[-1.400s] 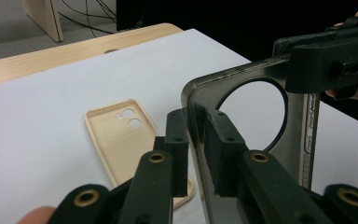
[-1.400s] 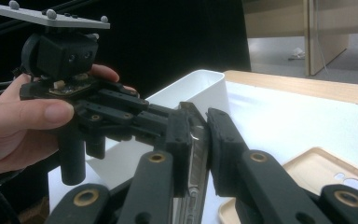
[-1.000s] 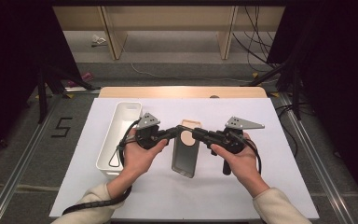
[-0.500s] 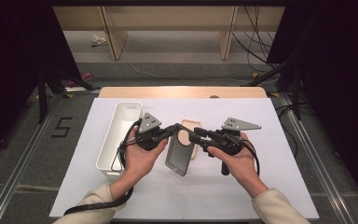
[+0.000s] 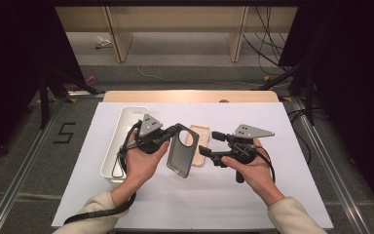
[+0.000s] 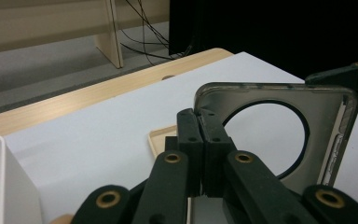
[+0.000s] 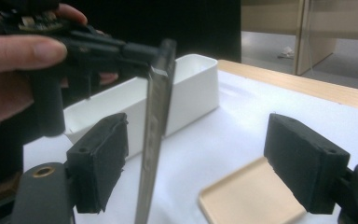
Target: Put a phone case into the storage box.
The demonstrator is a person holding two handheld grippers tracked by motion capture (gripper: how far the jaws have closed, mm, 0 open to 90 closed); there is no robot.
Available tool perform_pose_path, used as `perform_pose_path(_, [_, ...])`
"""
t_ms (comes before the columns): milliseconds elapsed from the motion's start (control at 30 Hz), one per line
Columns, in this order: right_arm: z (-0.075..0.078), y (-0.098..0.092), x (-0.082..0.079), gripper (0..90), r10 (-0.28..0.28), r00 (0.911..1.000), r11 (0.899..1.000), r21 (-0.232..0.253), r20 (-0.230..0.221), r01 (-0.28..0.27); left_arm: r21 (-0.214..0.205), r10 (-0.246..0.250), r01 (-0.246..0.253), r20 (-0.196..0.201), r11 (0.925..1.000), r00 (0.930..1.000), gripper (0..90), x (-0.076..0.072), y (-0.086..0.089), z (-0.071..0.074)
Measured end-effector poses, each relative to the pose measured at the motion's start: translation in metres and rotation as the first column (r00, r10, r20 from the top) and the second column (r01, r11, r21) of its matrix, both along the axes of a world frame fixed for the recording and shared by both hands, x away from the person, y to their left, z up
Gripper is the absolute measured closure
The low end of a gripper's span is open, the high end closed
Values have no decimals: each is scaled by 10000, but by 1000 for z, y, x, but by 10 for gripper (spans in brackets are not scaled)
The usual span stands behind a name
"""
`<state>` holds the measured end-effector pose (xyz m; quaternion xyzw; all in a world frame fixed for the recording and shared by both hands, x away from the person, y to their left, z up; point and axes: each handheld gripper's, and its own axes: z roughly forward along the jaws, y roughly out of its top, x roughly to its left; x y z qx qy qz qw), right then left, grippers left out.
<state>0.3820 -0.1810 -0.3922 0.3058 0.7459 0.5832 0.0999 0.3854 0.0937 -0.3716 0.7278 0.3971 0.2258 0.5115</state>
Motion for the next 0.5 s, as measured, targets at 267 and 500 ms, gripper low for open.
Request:
perform_pose_path(267, [-5,-13,-2,208,-339,9992,9978,-562,202,350,-184,130,-128,106,9997,9999,885,1,6,6])
perform_pose_path(500, [-8,-25,-3,207,-644,9975,9944,-814,292,666,-323,249,-245,132,9992,9996,885,1,11,9])
